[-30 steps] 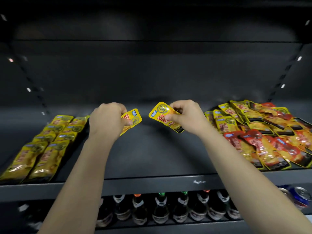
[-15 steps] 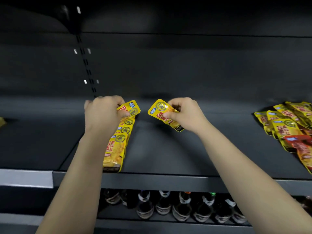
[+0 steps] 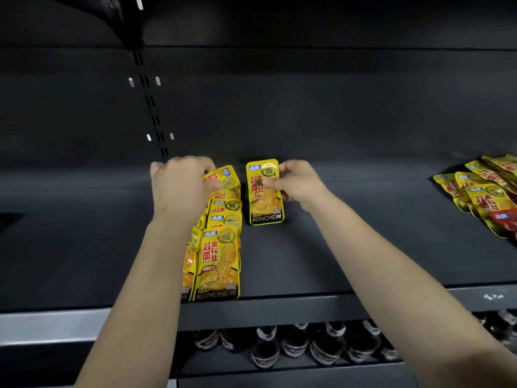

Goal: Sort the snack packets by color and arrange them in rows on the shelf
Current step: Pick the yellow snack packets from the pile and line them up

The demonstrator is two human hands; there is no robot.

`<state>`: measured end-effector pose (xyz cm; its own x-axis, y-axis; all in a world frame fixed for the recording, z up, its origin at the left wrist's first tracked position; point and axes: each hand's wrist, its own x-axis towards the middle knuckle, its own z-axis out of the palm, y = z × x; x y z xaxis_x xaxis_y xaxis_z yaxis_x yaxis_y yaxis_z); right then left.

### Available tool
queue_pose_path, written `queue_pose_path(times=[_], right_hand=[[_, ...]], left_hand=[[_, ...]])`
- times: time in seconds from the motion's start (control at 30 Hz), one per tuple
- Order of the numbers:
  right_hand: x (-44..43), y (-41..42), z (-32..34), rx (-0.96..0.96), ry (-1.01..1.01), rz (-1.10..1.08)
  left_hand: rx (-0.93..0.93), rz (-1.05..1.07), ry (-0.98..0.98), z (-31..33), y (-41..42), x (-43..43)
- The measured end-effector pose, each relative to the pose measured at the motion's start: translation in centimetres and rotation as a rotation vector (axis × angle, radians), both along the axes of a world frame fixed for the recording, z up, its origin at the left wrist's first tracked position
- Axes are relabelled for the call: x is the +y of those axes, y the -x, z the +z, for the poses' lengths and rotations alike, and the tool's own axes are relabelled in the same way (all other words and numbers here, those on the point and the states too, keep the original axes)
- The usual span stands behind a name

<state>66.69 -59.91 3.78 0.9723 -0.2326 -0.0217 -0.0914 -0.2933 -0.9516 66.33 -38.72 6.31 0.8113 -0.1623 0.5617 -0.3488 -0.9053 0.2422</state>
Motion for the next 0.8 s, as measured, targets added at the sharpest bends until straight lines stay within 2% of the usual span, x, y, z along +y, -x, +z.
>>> queue_pose_path(times=[0.1, 0.2, 0.47, 0.8], right_hand=[[0.7, -1.3, -0.4, 0.078, -0.005, -0.022], [1.0, -2.2, -1.4, 0.073, 0.065, -0.111], [1.2, -2.5, -3.1, 0.087, 0.466, -0.145], [1.9, -2.4, -3.4, 0.117, 0.626, -0.151]], left_hand=[[0.011, -0.005, 0.01, -0.1, -0.5, 0.2], [0.014, -0.014, 0.017, 0.0, -1.1, 0.2], [0.013, -0.041, 0.03, 0.7, -1.8, -1.3], [-0.024, -0.075, 0.052, -1.0, -1.6, -1.9]])
